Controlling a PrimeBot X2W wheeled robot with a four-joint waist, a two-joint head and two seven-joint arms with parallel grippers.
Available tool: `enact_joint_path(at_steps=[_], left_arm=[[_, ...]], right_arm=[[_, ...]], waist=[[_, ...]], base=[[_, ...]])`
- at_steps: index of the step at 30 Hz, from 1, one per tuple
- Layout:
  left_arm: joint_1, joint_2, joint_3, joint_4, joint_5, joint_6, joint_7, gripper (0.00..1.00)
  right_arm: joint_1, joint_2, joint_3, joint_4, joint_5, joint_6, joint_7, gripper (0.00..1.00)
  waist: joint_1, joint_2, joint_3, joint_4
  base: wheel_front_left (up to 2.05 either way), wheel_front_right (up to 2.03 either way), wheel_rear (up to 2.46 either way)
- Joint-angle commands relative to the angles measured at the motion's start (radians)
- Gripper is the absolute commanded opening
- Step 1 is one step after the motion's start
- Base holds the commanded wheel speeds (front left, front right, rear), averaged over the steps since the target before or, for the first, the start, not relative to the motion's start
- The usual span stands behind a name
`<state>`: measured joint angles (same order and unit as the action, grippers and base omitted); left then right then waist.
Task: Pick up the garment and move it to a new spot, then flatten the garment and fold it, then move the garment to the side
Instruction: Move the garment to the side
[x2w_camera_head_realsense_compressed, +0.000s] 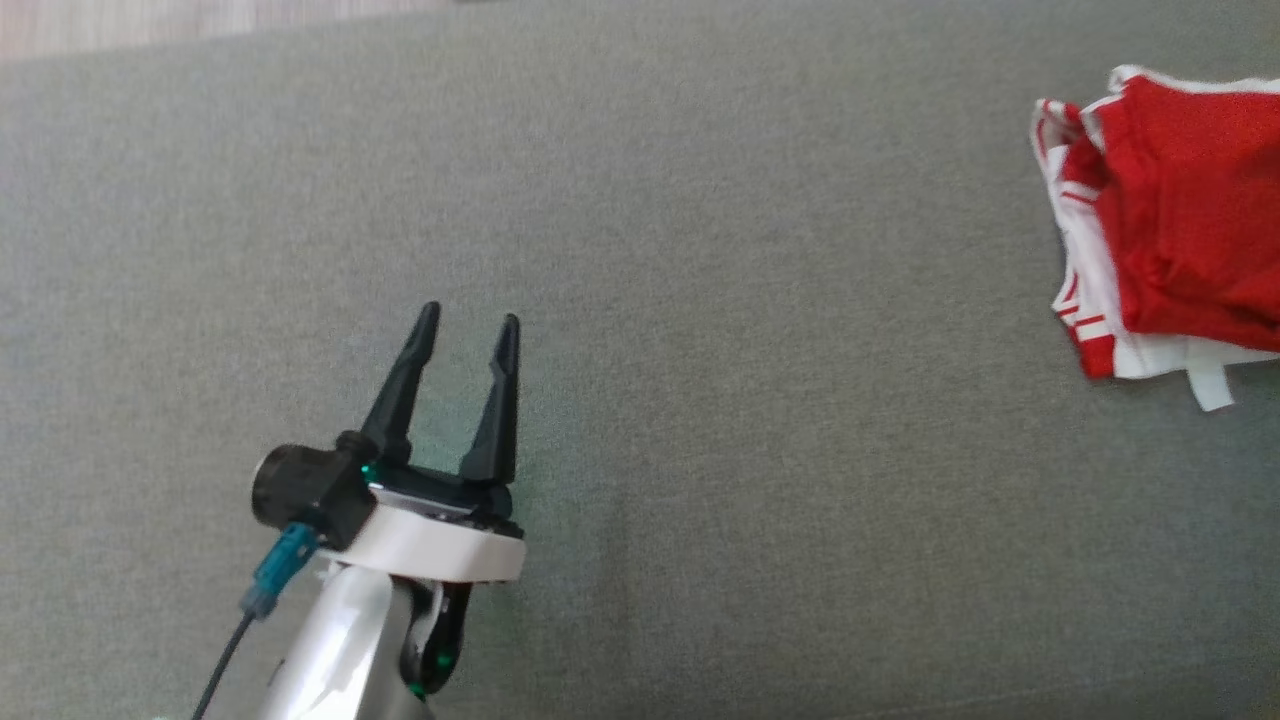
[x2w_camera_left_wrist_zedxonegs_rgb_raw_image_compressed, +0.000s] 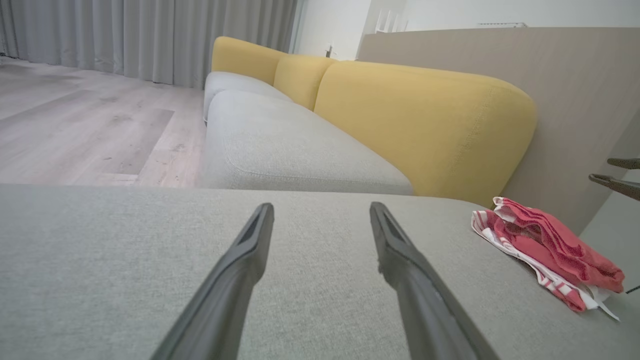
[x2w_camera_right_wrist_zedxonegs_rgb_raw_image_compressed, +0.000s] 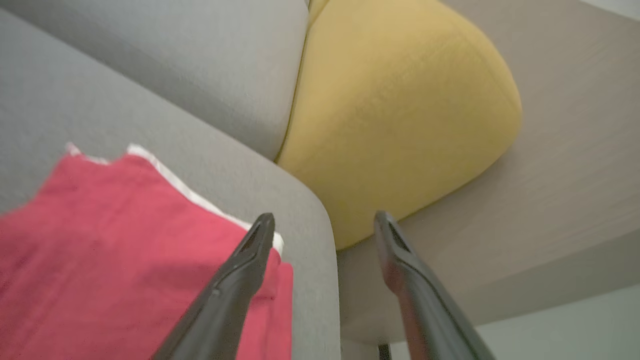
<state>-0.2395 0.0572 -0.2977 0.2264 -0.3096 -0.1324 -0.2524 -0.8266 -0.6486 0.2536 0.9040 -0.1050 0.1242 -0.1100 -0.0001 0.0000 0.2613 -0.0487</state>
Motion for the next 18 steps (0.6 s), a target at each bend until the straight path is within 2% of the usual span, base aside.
enact_joint_path(at_steps=[1, 7, 8, 9, 18], left_arm=[[-0.008, 0.011, 0.044, -0.037, 0.0, 0.002, -0.009, 1.0], [0.021, 0.007, 0.085, -0.062, 0.009, 0.002, -0.009, 1.0], [0.021, 0.007, 0.085, -0.062, 0.009, 0.002, -0.009, 1.0], [0.027, 0.006, 0.09, -0.066, 0.011, 0.002, -0.009, 1.0], [0.097, -0.002, 0.136, -0.093, 0.039, 0.002, -0.009, 1.0]], right_arm=[[-0.002, -0.001, -0.014, -0.04, -0.002, 0.007, -0.028, 1.0], [0.061, 0.147, -0.105, -0.15, 0.064, 0.007, -0.099, 1.0], [0.061, 0.147, -0.105, -0.15, 0.064, 0.007, -0.099, 1.0], [0.083, 0.176, -0.117, -0.174, 0.082, 0.007, -0.107, 1.0], [0.378, 0.442, -0.204, -0.408, 0.174, 0.007, -0.142, 1.0]], waist=[[0.0001, 0.0, -0.029, -0.008], [0.0001, 0.0, -0.099, -0.01], [0.0001, 0.0, -0.099, -0.01], [0.0001, 0.0, -0.111, -0.009], [0.0001, 0.0, -0.2, 0.014]], base=[[0.0, 0.0, 0.0], [0.0, 0.0, 0.0], [0.0, 0.0, 0.0], [0.0, 0.0, 0.0], [0.0, 0.0, 0.0]])
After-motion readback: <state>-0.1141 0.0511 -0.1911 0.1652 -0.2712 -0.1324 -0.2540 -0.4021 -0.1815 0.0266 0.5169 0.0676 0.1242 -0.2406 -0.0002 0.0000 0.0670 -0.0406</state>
